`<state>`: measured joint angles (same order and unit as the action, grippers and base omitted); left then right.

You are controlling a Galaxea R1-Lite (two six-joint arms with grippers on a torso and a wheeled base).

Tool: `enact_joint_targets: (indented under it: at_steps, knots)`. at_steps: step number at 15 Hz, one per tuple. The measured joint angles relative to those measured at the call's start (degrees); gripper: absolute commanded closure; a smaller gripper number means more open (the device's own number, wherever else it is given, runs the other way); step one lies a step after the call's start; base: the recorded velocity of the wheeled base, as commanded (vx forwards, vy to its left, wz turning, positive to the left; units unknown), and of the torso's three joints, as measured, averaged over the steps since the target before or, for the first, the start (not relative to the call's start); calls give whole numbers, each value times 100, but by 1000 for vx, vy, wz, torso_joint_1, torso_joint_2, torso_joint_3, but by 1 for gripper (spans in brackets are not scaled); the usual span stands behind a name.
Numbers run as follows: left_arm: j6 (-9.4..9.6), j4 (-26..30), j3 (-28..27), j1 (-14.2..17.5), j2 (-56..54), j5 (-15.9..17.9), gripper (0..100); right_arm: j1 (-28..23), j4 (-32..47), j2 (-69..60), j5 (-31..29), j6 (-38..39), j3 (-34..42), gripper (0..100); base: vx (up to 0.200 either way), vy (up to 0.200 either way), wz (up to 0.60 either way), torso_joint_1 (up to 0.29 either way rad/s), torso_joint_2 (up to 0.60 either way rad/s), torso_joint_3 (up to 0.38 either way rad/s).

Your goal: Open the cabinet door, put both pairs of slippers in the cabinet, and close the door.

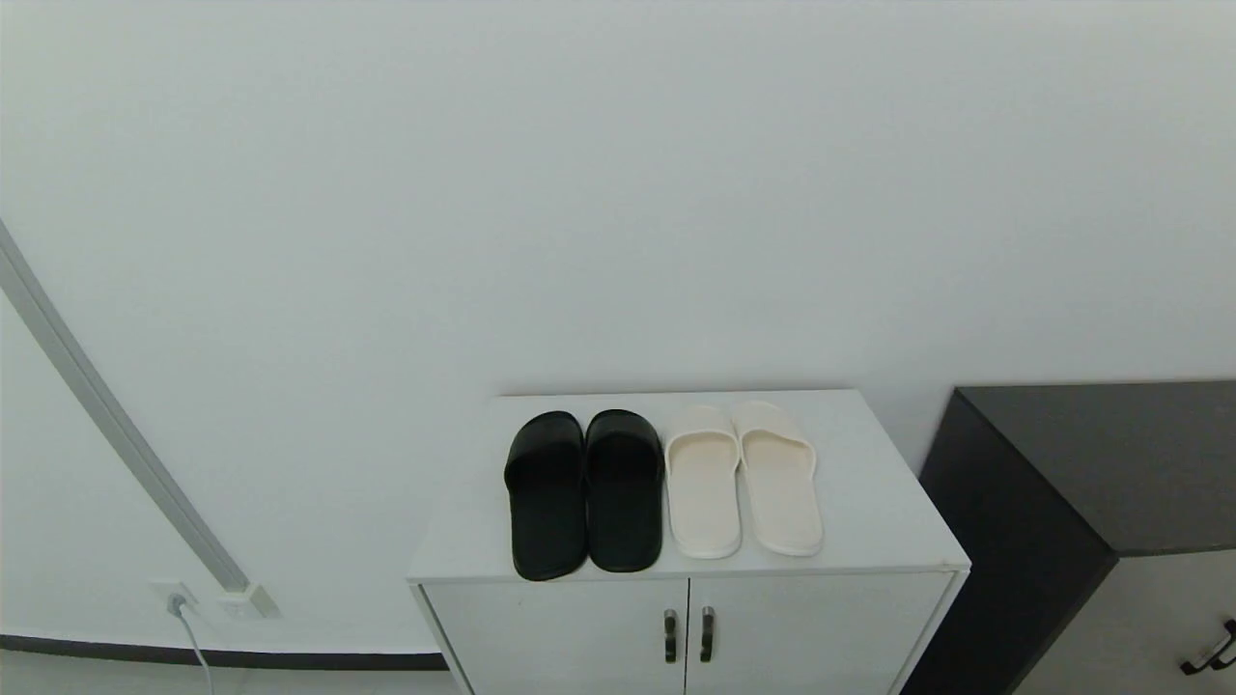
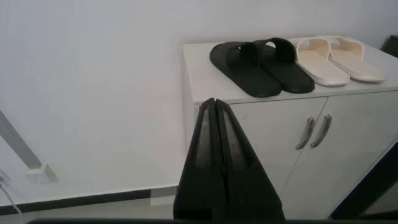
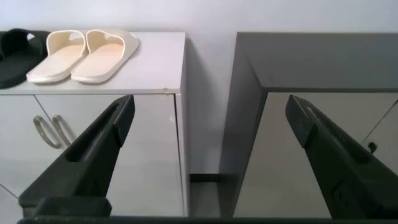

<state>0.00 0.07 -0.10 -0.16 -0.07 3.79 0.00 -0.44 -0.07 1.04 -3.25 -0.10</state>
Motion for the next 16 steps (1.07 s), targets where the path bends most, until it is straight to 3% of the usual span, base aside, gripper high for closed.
enact_joint_targets:
  at_steps: [2,4,9,13,16]
  knots:
    - [0,0,0,0,0,0,100,11,4,40,0,101,-155,0,0,0,0,0,0,0]
    - [-13,0,0,2,0,-10,100,51,158,364,49,456,-813,0,0,0,0,0,0,0]
    - [-27,-2,0,0,0,-18,100,137,319,2143,734,475,-1352,0,0,0,0,0,0,0]
    - [-32,-2,0,2,0,-18,100,377,-717,3693,857,500,-1418,0,0,0,0,0,0,0]
    - [-49,-2,0,-2,0,-21,100,1245,-1691,5042,200,750,-1647,0,0,0,0,0,0,0]
